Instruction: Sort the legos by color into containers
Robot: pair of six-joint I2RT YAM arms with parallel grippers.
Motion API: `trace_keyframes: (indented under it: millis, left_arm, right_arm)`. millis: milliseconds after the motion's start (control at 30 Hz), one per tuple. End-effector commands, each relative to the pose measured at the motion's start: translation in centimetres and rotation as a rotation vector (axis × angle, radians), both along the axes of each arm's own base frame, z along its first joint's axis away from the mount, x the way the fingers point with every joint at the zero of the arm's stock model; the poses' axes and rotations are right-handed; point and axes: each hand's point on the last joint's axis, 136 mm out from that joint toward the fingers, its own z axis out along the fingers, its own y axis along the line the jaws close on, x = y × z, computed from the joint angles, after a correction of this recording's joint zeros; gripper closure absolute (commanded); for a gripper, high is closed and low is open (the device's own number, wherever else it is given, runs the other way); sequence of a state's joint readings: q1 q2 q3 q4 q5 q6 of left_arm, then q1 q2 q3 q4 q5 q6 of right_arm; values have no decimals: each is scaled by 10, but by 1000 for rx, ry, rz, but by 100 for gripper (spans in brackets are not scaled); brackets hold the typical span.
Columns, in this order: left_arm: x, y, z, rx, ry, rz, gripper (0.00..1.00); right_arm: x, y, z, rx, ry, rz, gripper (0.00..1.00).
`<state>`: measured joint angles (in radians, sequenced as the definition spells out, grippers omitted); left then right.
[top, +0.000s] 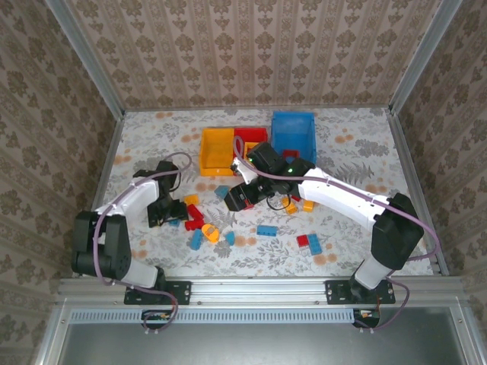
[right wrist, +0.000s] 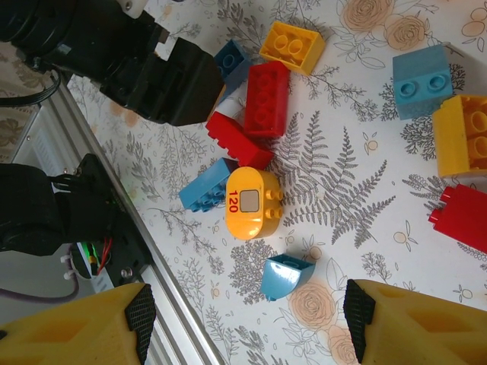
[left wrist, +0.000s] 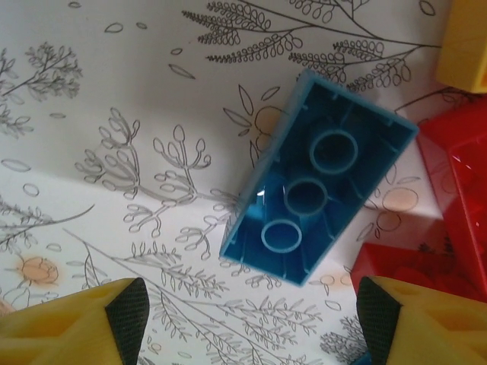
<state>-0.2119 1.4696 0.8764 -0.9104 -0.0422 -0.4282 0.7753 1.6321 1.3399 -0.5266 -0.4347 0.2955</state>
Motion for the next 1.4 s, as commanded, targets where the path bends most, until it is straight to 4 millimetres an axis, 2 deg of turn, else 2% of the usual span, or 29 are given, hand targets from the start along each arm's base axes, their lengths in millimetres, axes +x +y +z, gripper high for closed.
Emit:
trace_keyframes:
  millis: [0,100,267,333,400,467,533,633,733,867,933,967,1033,1200,1367]
  left_arm:
    - [17,-5,-2,-32,-15,-54,26]
    - [23,-4,-10,-22,-6,-72,30]
    - [30,-3,-19,-17,-1,-83,48]
    - [30,-3,-21,-17,2,-81,58]
    - [32,-2,-19,-8,-11,-80,69]
    - [34,1,-10,9,-45,-75,72]
    - [42,2,13,23,-116,-78,74]
    - [62,-15,60,32,-233,-135,75]
    - [86,-46,98,3,-325,-176,75]
    - [124,-94,125,-18,-390,-231,74]
    - [145,-110,125,-32,-397,-229,74]
    - [152,-127,124,-41,-395,-252,74]
    - [171,-139,120,-29,-389,-252,74]
    - [207,-149,86,-8,-332,-218,74]
    - [225,-157,57,-6,-284,-214,72]
  right_arm:
    - [1,4,4,10,10,-4,30]
    - [4,3,4,9,10,-15,30]
    - [7,1,4,8,10,-27,31]
    - [8,0,3,5,10,-32,31]
    - [6,-5,0,-15,24,-40,31]
    - [10,-10,2,-20,16,-64,32]
    - [19,-20,8,-10,5,-119,32]
    - [40,-40,25,51,-23,-227,32]
    - [60,-64,38,107,-39,-339,32]
    - [87,-96,47,145,-60,-482,32]
    - [98,-108,49,143,-69,-538,32]
    - [103,-112,51,146,-76,-556,32]
    - [113,-119,53,141,-83,-598,32]
    - [124,-125,64,155,-85,-632,32]
    - [119,-127,64,151,-81,-626,32]
